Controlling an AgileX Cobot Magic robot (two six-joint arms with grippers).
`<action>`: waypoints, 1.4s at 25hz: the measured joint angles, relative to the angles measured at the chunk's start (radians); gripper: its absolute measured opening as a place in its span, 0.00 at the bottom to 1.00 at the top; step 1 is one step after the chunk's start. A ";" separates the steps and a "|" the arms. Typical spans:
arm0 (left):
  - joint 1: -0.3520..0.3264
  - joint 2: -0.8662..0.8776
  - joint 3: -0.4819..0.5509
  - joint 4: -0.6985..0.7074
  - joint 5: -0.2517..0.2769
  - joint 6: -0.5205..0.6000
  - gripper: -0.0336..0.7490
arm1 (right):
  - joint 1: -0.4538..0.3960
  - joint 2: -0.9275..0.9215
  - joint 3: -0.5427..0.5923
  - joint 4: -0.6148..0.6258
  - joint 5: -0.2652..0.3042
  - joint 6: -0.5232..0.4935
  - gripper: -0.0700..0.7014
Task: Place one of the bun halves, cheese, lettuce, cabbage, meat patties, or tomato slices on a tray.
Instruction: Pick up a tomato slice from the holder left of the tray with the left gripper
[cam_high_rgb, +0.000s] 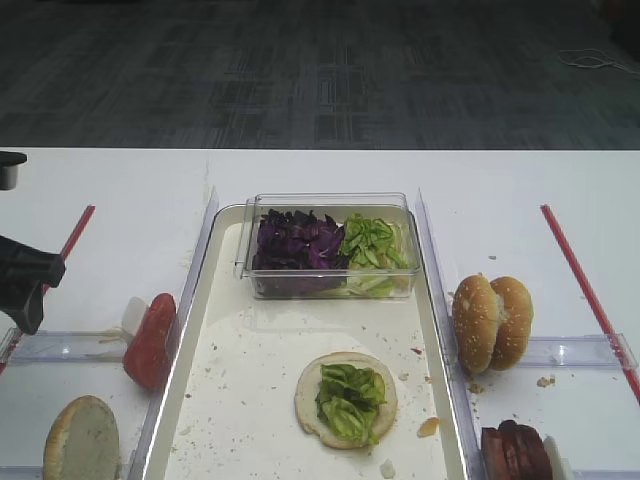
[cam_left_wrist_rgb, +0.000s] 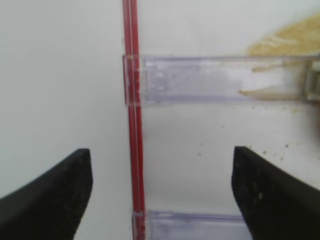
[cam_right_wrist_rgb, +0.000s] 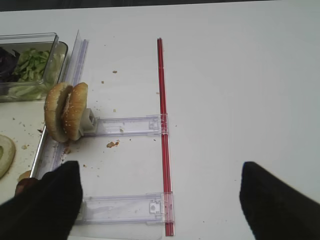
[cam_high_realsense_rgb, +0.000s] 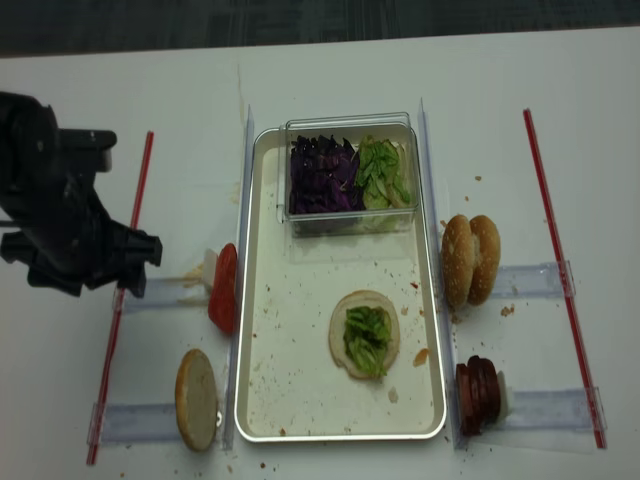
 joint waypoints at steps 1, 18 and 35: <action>0.000 0.014 -0.013 0.000 0.000 0.000 0.76 | 0.000 0.000 0.000 0.000 0.000 0.000 0.95; -0.081 0.034 -0.051 -0.084 -0.008 0.062 0.76 | 0.000 0.000 0.000 0.000 0.000 0.000 0.95; -0.427 0.053 -0.092 -0.107 -0.053 -0.007 0.76 | 0.000 0.000 0.000 0.000 0.002 -0.002 0.95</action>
